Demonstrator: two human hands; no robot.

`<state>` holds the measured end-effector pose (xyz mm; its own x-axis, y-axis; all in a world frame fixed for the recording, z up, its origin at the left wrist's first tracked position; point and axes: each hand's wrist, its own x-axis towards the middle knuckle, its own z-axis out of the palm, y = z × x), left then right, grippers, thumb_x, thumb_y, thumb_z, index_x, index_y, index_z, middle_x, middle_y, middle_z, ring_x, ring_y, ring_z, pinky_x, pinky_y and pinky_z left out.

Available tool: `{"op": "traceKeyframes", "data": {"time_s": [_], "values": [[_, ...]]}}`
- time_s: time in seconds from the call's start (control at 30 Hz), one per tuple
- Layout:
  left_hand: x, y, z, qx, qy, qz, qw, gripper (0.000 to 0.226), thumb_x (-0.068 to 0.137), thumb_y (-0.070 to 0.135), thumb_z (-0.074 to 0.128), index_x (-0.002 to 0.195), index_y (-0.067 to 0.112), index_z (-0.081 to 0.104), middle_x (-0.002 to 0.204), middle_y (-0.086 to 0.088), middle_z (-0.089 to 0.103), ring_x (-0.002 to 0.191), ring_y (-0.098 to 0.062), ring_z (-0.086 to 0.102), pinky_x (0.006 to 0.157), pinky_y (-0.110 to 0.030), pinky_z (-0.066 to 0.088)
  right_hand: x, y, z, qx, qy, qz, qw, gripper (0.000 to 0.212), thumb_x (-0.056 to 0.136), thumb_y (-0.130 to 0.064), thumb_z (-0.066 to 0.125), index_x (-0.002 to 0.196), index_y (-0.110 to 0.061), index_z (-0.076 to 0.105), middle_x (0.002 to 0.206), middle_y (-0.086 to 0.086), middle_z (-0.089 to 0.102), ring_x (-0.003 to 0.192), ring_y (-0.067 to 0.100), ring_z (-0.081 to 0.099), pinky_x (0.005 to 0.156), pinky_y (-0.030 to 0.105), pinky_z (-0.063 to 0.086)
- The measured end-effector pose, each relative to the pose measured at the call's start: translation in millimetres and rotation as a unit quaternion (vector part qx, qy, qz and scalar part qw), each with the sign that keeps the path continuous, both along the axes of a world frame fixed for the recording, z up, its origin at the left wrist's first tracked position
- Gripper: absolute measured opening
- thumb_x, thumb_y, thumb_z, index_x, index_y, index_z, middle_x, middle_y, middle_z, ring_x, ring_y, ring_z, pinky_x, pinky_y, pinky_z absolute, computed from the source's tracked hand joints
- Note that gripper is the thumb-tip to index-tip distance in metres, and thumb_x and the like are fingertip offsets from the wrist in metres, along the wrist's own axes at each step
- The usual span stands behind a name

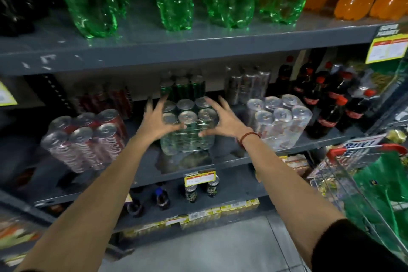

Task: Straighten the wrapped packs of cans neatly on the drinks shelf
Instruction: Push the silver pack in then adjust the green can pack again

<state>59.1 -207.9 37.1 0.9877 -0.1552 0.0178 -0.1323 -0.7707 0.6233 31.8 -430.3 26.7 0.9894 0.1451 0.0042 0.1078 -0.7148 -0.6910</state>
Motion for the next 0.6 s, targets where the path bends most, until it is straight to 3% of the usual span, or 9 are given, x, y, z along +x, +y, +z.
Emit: {"op": "traceKeyframes", "data": {"time_s": [0.07, 0.17, 0.23, 0.4, 0.6], "values": [[-2, 6, -10, 0.005, 0.067, -0.019, 0.998, 0.114, 0.057, 0.048, 0.083, 0.148, 0.030, 0.016, 0.159, -0.016, 0.003, 0.147, -0.030, 0.004, 0.115, -0.044, 0.021, 9, 11, -12, -0.015, 0.046, 0.006, 0.999, 0.114, 0.059, -0.039, 0.086, 0.148, -0.038, 0.014, 0.160, 0.014, -0.003, 0.147, 0.030, -0.007, 0.117, 0.045, 0.015], [-3, 8, -23, -0.017, 0.066, -0.029, 0.997, 0.116, 0.055, 0.037, 0.087, 0.148, 0.027, 0.018, 0.151, -0.015, 0.034, 0.139, -0.031, 0.031, 0.111, -0.041, 0.031, 13, 17, -23, -0.009, 0.036, -0.019, 0.999, 0.110, 0.059, -0.035, 0.087, 0.146, -0.038, 0.021, 0.159, 0.013, 0.016, 0.147, 0.030, 0.002, 0.119, 0.046, 0.016], [-4, 8, -27, -0.009, 0.052, -0.016, 0.998, 0.114, 0.056, 0.030, 0.088, 0.148, 0.026, 0.019, 0.145, -0.016, 0.043, 0.134, -0.033, 0.038, 0.110, -0.040, 0.033, 12, 17, -24, -0.001, 0.017, -0.041, 0.999, 0.101, 0.063, -0.025, 0.085, 0.146, -0.034, 0.027, 0.156, 0.014, 0.024, 0.147, 0.029, 0.007, 0.119, 0.043, 0.018], [-15, 6, -29, 0.010, 0.037, -0.012, 0.999, 0.108, 0.064, 0.023, 0.084, 0.148, 0.032, 0.016, 0.141, -0.016, 0.047, 0.132, -0.038, 0.036, 0.106, -0.042, 0.032, 5, 14, -23, -0.001, 0.006, -0.030, 1.000, 0.095, 0.065, -0.021, 0.084, 0.144, -0.032, 0.032, 0.154, 0.012, 0.030, 0.147, 0.027, 0.011, 0.119, 0.040, 0.017], [-40, 2, -32, 0.002, 0.036, -0.011, 0.999, 0.109, 0.065, 0.019, 0.083, 0.147, 0.037, 0.013, 0.141, -0.017, 0.045, 0.131, -0.038, 0.035, 0.106, -0.045, 0.032, -16, 4, -26, 0.001, 0.010, -0.032, 0.999, 0.095, 0.064, -0.022, 0.085, 0.143, -0.036, 0.033, 0.155, 0.016, 0.024, 0.147, 0.026, 0.011, 0.118, 0.037, 0.015]]}}
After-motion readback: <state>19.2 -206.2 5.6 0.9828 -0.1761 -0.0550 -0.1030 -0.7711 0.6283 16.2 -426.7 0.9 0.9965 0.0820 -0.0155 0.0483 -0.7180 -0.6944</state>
